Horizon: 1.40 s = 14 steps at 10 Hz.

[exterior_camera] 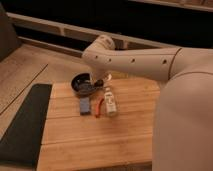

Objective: Place the eraser on the white sponge

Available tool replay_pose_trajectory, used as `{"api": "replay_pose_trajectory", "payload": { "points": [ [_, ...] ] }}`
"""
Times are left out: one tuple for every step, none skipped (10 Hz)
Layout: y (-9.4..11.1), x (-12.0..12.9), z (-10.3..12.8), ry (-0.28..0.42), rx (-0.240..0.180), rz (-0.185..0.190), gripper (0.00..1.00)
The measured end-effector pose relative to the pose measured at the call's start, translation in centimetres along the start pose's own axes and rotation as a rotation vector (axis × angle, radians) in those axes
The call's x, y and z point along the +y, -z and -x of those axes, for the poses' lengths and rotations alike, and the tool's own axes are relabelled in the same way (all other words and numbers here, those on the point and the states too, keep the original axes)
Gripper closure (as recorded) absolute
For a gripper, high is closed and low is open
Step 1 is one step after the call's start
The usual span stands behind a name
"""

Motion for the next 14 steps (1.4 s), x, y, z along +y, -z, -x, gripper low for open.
{"api": "replay_pose_trajectory", "payload": {
  "points": [
    [0.0,0.0,0.0,0.0,0.0,0.0,1.0],
    [-0.1,0.0,0.0,-0.001,0.002,0.001,1.0],
    [-0.2,0.0,-0.1,0.004,0.006,0.003,1.0],
    [-0.8,1.3,-0.5,0.057,0.012,0.015,1.0],
    [-1.4,3.8,-1.4,0.124,0.023,0.042,1.0],
    [-1.9,5.4,-2.0,0.172,0.031,0.055,1.0],
    [-2.6,7.8,-3.1,0.244,0.043,0.071,1.0],
    [-3.3,8.7,-3.7,0.28,0.054,0.072,1.0],
    [-3.8,9.2,-4.1,0.301,0.065,0.073,1.0],
    [-4.7,9.9,-4.7,0.323,0.084,0.076,1.0],
    [-5.8,10.2,-5.2,0.337,0.107,0.074,1.0],
    [-7.0,10.1,-5.8,0.348,0.136,0.067,1.0],
    [-8.3,10.2,-6.2,0.36,0.166,0.058,1.0],
    [-9.5,10.3,-6.4,0.373,0.191,0.045,1.0]
  ]
}}
